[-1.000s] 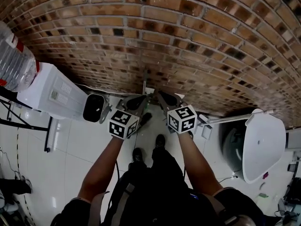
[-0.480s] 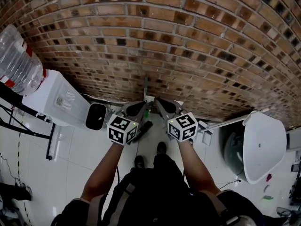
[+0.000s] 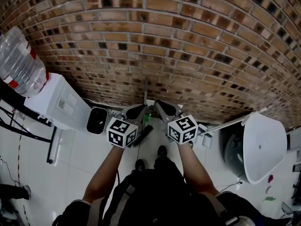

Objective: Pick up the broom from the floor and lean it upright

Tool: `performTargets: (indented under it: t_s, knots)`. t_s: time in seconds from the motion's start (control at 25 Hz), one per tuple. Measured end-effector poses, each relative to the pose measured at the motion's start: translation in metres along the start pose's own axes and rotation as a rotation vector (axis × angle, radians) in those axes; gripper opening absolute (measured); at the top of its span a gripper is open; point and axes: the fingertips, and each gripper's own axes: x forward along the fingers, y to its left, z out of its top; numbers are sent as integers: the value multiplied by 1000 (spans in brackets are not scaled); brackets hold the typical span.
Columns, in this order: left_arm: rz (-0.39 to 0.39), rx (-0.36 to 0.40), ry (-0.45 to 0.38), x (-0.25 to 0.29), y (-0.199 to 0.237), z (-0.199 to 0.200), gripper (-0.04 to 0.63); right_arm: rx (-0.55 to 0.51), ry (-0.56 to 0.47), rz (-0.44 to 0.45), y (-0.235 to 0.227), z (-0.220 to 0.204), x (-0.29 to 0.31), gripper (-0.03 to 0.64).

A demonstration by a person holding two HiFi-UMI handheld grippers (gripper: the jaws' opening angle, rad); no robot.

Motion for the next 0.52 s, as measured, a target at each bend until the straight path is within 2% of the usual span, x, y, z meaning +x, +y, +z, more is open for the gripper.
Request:
performTargets:
  t_s: [0.52]
  knots:
    - [-11, 0, -9, -8, -9, 2, 0, -13, -13, -16, 5, 6, -9, 5]
